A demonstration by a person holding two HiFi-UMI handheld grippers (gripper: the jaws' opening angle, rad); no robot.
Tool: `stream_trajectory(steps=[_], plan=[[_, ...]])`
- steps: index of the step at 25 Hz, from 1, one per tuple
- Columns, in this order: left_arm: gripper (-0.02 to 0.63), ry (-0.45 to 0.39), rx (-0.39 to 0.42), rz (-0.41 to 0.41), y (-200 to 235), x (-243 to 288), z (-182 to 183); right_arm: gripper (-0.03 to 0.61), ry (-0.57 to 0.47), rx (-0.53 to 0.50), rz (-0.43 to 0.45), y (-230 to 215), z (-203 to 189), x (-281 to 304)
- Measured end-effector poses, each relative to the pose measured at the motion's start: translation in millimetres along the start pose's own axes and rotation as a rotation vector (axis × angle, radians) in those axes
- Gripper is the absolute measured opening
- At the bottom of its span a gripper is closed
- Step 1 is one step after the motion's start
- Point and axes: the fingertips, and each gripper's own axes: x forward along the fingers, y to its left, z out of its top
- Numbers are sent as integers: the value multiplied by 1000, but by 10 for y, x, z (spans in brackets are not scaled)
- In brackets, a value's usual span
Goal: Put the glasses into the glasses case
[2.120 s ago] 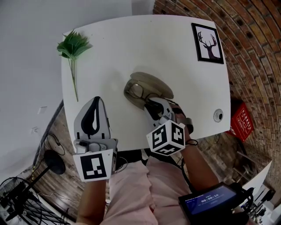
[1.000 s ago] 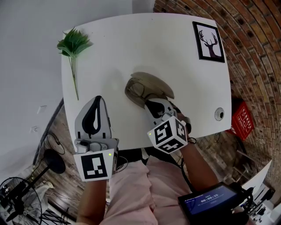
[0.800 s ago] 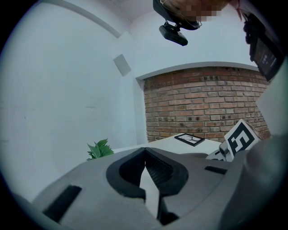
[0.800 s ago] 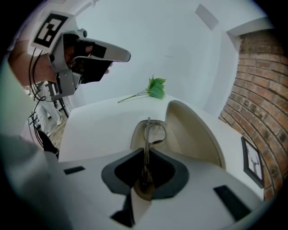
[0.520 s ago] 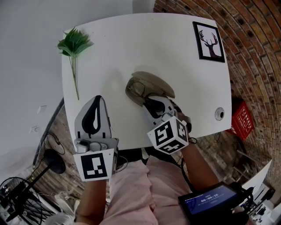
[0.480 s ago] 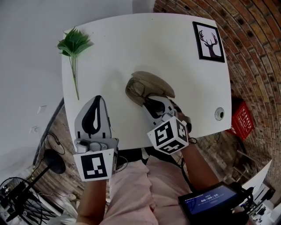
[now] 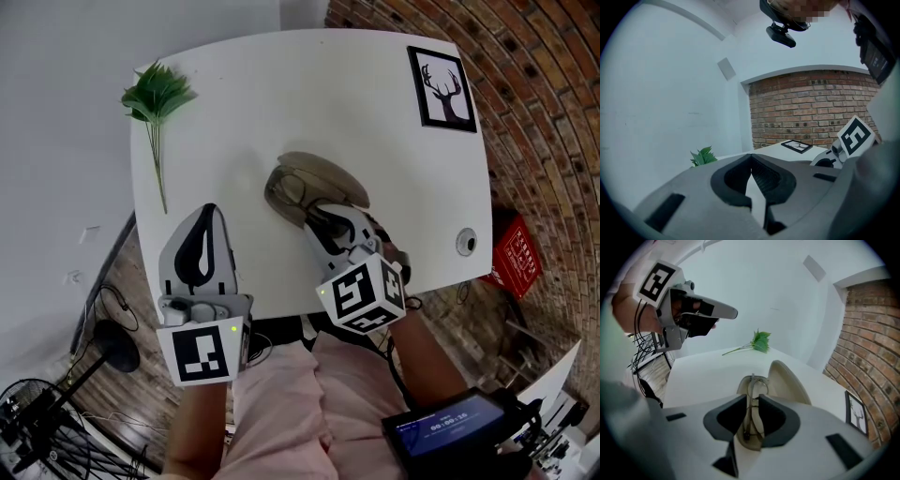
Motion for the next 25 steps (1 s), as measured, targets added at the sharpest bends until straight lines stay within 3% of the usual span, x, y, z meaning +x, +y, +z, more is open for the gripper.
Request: stream_trajectory(steps=[4, 13, 16, 25], plan=[[9, 19, 8, 2, -23, -37, -17, 86, -14, -5, -1, 12, 31, -51], [9, -35, 23, 11, -162, -223, 193, 75, -104, -8, -64, -27, 181, -437], [9, -51, 33, 22, -225, -314, 329, 64, -195, -1, -123, -152, 368, -685], [9, -219, 92, 75, -388, -612, 1172, 6, -496, 94, -327, -646, 1115, -1729]])
